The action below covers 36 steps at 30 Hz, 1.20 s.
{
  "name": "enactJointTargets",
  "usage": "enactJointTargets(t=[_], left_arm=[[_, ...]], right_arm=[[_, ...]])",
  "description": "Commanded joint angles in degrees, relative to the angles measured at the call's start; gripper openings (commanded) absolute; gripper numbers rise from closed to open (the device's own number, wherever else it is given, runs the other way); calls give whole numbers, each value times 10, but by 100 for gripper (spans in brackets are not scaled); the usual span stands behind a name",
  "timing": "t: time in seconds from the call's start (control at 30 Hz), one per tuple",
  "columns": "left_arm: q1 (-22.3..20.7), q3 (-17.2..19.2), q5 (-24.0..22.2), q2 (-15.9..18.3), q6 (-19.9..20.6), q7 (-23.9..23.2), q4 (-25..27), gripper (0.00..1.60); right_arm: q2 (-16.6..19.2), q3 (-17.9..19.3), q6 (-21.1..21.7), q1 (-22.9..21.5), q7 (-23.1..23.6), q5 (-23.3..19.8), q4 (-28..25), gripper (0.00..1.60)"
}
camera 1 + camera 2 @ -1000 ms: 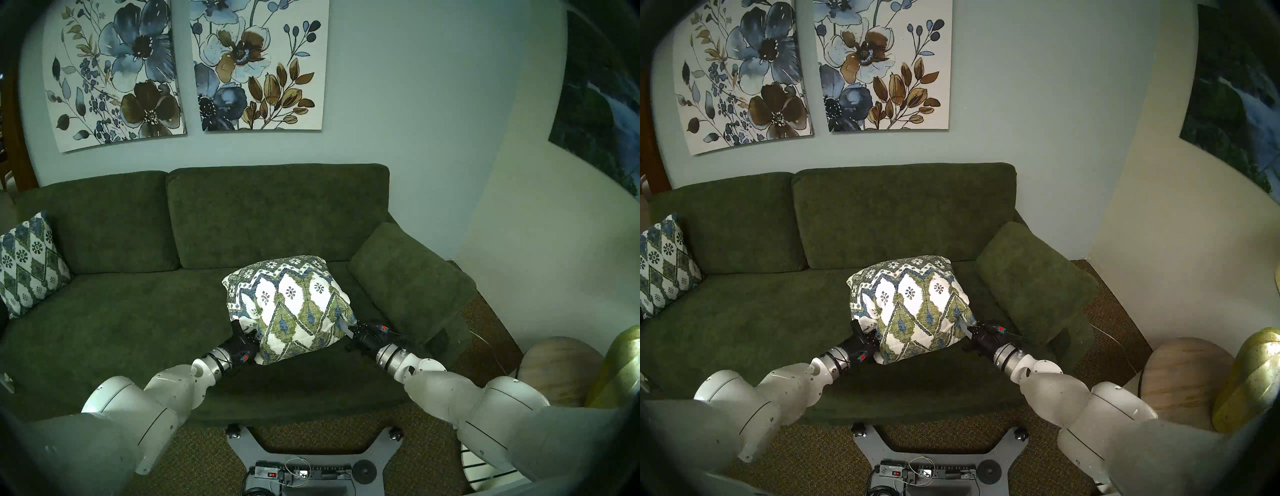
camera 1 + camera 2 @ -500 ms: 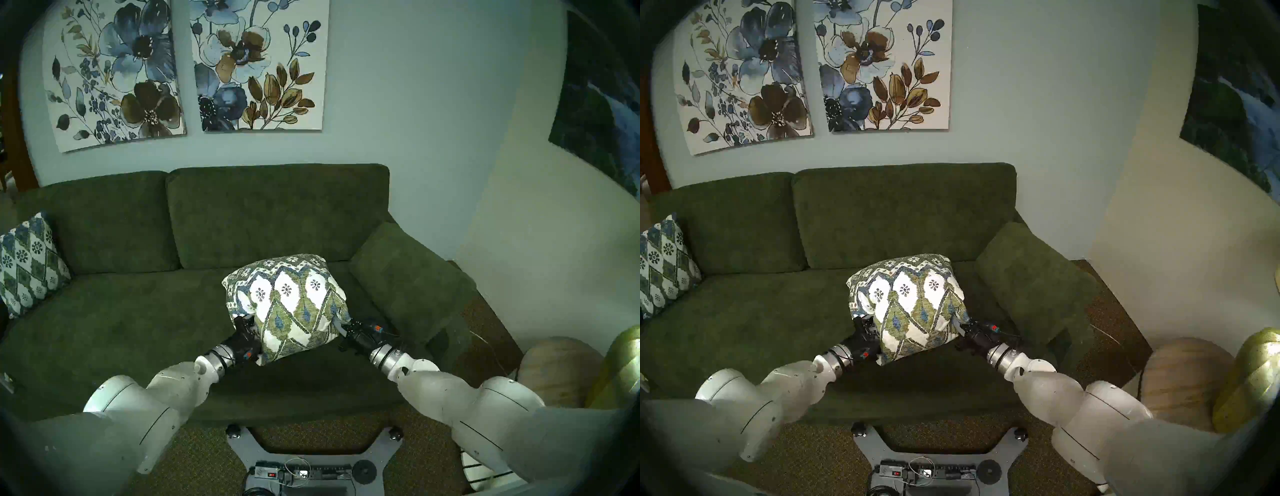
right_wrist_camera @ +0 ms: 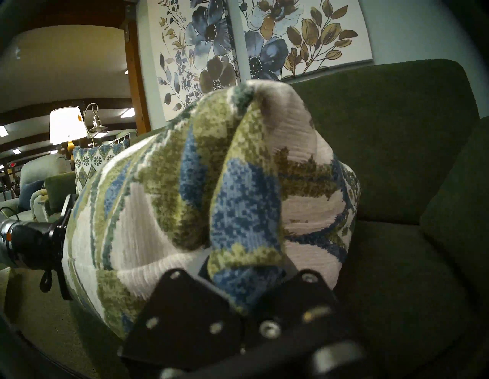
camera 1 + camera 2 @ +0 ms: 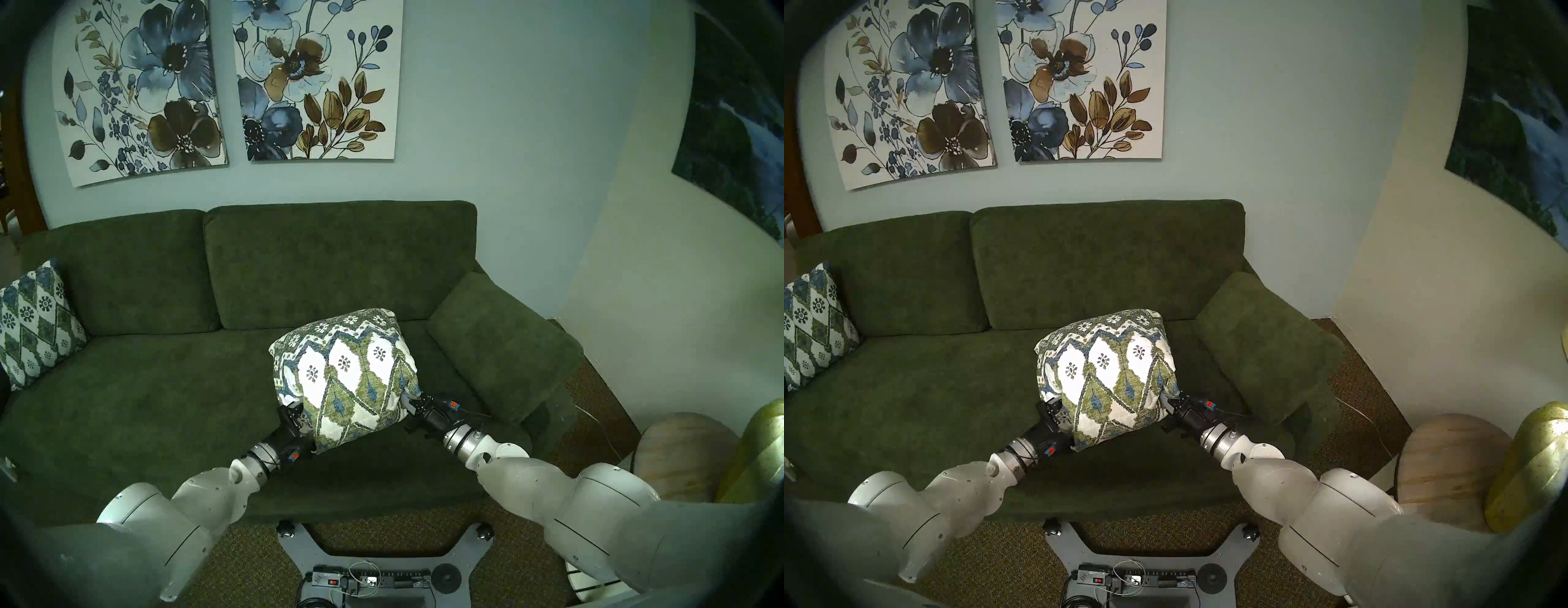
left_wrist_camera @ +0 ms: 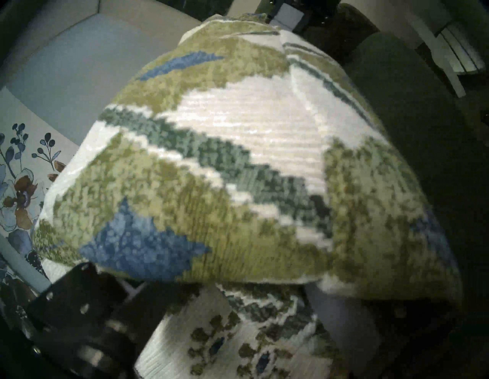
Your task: Fluff a cushion
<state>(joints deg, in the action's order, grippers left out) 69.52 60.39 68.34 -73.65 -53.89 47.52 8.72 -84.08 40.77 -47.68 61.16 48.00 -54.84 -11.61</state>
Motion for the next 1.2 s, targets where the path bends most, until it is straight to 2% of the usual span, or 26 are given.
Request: enactJointTargets(t=[0.0,0.17,0.23,0.27,0.3,0.5,0.83,1.03,1.17], left_arm=[[65,-17,8,-18,-11,7,-17,160],[93,-21,7,-19,-11,27,-24,160],[117,-18,4,-17,-11,43,-26,160],[105,-21,6,-15,-11,45,-27,160],[121,-17,2,-12,-11,51,-28,160],[124,-15,-1,1,-11,64,-19,160],[129,-8,-2,25,-11,79,38,160],[131,-7,4,34,-9,70,73,160],[130,3,3,60,1,69,91,160]], right_arm=[[-45,-9,-1,-19,2,8,-19,0],[-54,-15,0,-25,2,11,-19,0],[-57,-18,0,-26,1,12,-17,0],[-58,-19,0,-27,1,12,-17,0],[-60,-20,-1,-28,1,13,-17,0],[-63,-22,-2,-31,0,13,-13,0],[-58,-22,-10,-40,2,10,-8,0],[-55,-23,-12,-37,3,9,-5,0],[-55,-23,-14,-36,3,9,-3,0]])
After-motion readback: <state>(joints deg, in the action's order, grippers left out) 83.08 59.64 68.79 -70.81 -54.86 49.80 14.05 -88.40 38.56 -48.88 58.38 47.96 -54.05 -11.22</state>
